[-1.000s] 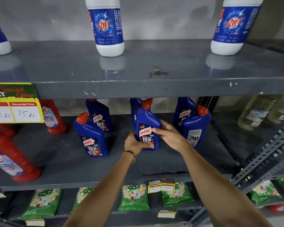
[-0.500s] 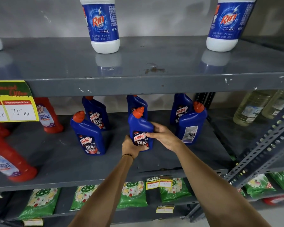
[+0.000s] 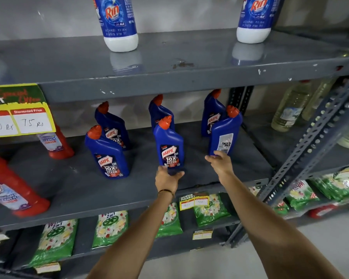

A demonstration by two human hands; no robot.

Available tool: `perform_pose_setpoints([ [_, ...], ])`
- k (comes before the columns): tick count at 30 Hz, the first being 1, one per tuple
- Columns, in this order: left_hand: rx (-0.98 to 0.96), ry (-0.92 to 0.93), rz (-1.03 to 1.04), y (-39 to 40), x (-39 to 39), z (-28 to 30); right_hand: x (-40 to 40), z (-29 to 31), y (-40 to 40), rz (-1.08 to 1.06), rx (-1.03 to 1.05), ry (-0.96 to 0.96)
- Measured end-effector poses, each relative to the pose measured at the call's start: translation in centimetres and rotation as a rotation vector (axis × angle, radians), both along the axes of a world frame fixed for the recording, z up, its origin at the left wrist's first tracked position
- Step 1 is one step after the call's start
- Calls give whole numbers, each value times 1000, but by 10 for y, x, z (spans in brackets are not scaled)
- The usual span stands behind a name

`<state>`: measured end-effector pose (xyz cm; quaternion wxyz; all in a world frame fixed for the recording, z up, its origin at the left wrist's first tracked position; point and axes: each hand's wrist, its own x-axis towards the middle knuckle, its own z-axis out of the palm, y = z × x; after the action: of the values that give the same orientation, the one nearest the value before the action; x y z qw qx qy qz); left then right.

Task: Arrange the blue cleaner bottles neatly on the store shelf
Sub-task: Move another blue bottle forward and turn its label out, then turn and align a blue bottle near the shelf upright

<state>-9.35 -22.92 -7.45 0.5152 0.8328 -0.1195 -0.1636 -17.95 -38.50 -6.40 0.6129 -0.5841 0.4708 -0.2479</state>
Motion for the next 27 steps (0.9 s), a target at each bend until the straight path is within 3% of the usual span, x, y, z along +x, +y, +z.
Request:
perform_pose_setpoints([
  [5, 53, -74, -172, -29, -22, 3, -26, -3, -21, -98, -81, 65],
  [12, 115, -128, -226, -91, -20, 15, -31, 12, -80, -12, -82, 68],
  [20, -57, -4, -234, -140, -12, 23, -31, 12, -124, 261, -212, 12],
  [27, -116, 10, -304, -161, -12, 22, -30, 5, -128, 304, -251, -92],
])
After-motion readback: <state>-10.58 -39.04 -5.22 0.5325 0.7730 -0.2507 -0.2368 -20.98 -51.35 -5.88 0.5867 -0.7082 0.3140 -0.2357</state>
